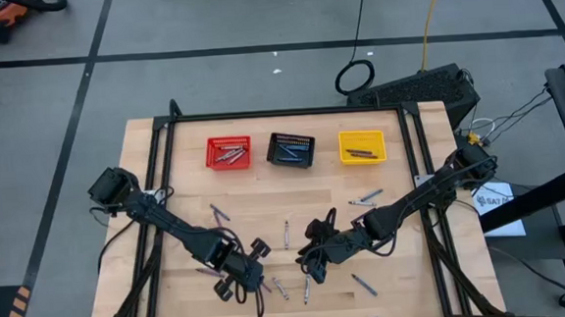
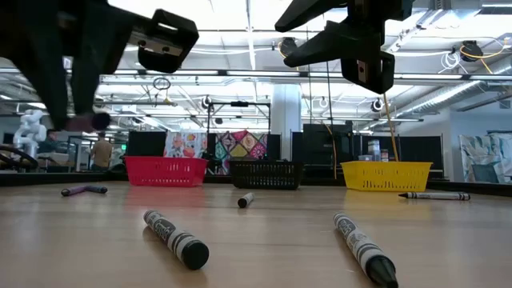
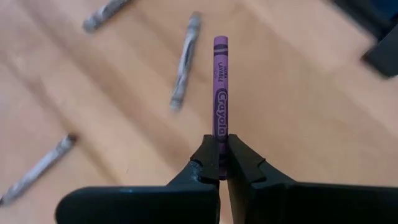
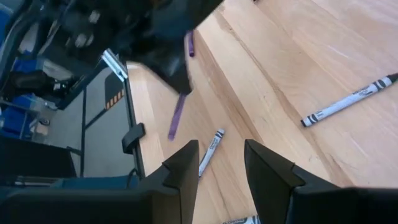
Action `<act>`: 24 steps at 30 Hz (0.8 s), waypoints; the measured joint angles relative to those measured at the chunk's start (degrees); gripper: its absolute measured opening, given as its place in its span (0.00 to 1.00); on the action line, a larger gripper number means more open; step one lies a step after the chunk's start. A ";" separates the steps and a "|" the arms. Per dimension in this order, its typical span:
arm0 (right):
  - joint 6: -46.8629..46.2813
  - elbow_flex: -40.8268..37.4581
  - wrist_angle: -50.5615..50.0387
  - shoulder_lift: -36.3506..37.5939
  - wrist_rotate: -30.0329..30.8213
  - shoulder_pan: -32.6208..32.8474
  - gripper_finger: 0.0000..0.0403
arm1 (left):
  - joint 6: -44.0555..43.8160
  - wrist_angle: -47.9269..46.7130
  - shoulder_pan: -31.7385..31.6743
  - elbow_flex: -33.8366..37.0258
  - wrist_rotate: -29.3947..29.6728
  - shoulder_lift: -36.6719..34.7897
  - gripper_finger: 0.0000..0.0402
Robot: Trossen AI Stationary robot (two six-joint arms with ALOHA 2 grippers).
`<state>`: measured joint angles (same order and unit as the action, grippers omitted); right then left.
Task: Sort crayons
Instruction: Put the violet crayon into the yellow bin
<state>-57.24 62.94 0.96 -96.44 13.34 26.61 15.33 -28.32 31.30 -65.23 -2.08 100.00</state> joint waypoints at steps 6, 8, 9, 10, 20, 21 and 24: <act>4.08 0.00 -0.33 0.00 -0.02 -0.02 0.28 | 0.07 -1.03 -2.79 -0.02 1.85 -2.15 0.00; 5.64 0.00 -0.33 0.00 -0.02 -0.21 0.28 | 0.09 -1.20 -4.01 -0.02 1.96 -2.37 0.00; 5.96 0.00 -0.33 0.00 0.04 -0.30 0.28 | 0.07 -1.29 -4.63 -0.02 1.97 -2.44 0.00; 6.11 0.00 -0.31 0.00 0.33 -0.40 0.28 | 0.08 -1.28 -5.29 -0.02 1.98 -2.44 0.00; 2.59 0.00 -0.33 0.00 1.64 -3.59 0.28 | 1.75 -1.29 -11.62 -0.02 1.98 -2.44 0.00; 2.60 0.00 -0.35 0.00 1.64 -3.90 0.28 | 1.83 -1.31 -12.14 -0.02 1.98 -2.44 0.00; 3.01 0.00 -0.34 0.00 1.58 -4.78 0.28 | 2.66 -1.28 -13.47 -0.02 1.98 -2.44 0.00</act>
<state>-54.23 62.94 0.61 -96.44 14.92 21.83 17.99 -29.60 17.83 -65.25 -0.10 97.56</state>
